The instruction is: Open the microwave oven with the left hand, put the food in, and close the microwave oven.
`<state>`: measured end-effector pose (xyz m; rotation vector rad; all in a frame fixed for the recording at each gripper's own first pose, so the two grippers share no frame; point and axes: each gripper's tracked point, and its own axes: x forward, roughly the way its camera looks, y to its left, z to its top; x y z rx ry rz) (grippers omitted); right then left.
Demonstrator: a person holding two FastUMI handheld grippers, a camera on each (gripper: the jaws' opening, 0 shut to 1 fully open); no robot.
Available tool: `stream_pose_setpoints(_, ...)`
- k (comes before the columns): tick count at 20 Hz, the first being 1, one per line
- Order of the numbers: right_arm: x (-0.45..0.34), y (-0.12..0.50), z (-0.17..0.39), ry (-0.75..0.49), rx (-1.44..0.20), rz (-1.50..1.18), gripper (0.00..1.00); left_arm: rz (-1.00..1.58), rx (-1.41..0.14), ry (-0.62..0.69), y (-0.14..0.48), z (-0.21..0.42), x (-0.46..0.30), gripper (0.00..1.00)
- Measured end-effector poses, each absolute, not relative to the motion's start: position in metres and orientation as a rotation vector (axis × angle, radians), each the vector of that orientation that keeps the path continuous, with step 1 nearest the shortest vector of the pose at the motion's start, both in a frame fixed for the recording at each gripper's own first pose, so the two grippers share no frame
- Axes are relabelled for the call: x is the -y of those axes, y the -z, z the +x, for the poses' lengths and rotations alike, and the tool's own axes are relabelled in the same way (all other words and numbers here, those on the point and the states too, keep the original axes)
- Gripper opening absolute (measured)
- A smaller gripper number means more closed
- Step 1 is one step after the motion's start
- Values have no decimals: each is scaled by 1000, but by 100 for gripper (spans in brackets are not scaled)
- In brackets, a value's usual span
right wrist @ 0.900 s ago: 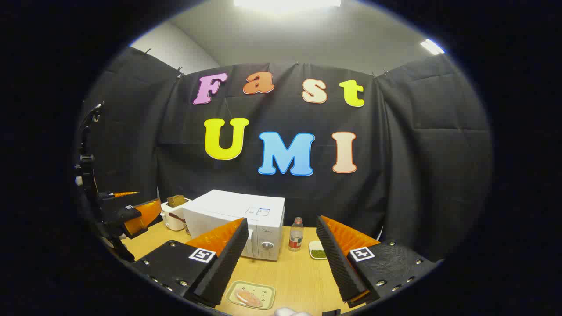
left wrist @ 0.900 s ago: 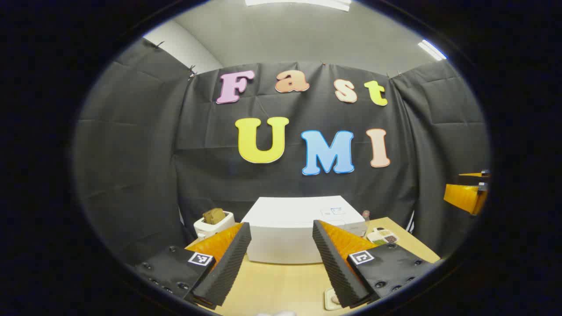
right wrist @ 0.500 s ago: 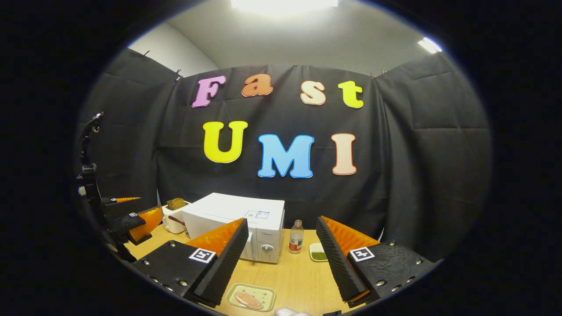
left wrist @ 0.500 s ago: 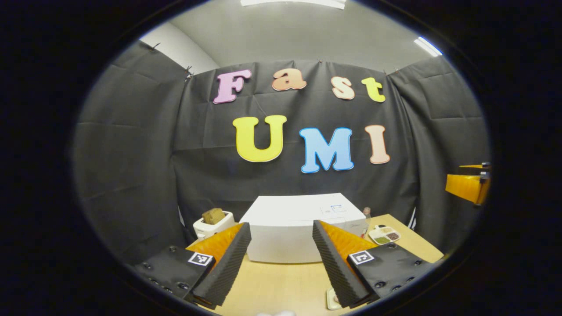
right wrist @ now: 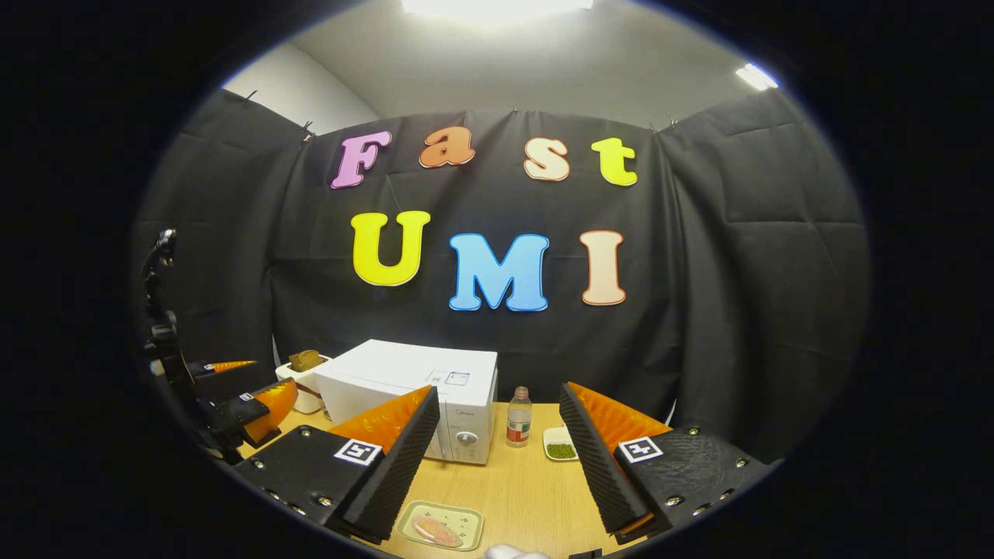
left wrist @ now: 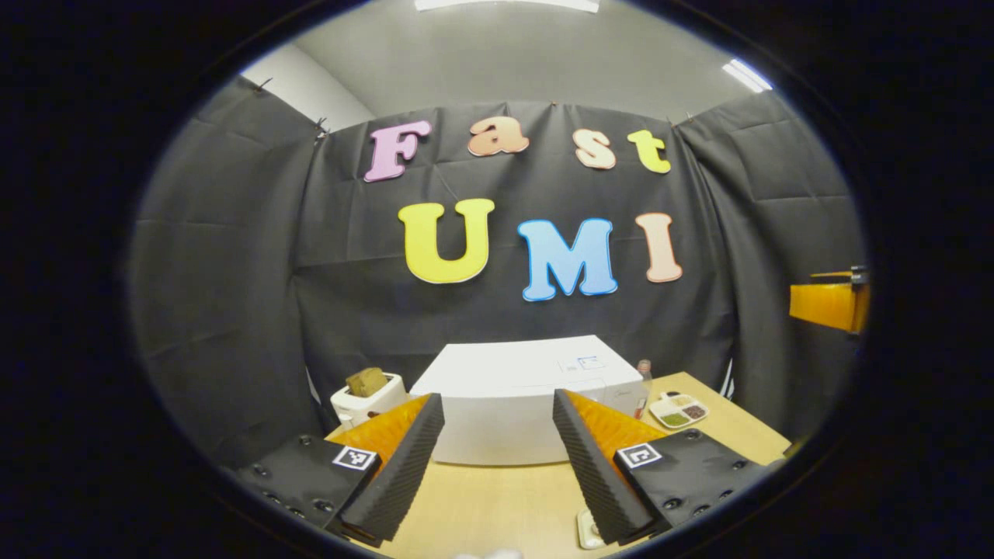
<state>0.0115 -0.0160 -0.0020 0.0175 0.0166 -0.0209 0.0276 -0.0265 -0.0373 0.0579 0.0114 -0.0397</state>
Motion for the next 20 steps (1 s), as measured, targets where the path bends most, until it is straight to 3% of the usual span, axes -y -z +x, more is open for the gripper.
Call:
stream_pose_setpoints(11, 60, 13, 23, 111, -163, 96, 95, 17, -98, 187, 188, 148, 134, 99)
stream_pose_setpoints(12, 67, 17, 26, 129, -172, 74, 95, 2, -104, 192, 198, 164, 143, 95)
stream_pose_setpoints(14, 75, 23, 29, 161, -182, 35, 95, -7, -114, 196, 220, 192, 160, 99)
stream_pose_setpoints(20, 80, 48, 33, 181, -246, -38, 95, 8, -105, 207, 247, 253, 185, 100)
